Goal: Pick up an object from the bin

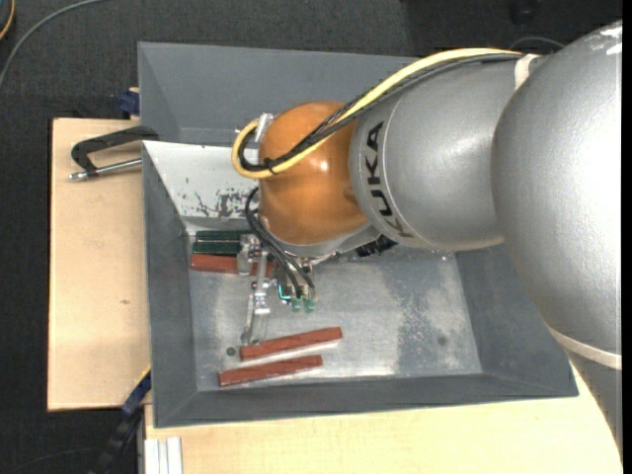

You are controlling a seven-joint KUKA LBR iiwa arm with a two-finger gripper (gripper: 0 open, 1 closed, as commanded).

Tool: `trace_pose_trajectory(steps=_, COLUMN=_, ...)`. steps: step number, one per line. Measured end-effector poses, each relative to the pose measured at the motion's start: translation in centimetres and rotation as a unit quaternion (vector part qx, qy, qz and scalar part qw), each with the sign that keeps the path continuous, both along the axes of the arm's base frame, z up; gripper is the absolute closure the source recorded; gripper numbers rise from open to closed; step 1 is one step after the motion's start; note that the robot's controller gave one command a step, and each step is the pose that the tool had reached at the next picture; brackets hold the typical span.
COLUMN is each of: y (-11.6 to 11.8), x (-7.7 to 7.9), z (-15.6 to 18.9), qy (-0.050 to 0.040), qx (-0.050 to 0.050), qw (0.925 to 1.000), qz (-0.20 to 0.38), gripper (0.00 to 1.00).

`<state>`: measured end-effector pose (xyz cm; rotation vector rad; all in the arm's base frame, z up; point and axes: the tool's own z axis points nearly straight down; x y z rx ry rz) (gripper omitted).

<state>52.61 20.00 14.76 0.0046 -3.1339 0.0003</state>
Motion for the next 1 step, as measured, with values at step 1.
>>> trace_pose_trajectory(steps=1, y=-4.85, x=-2.96, z=-7.96, qy=-0.0008, qx=0.0, qw=0.9959, qz=0.09, gripper=0.0)
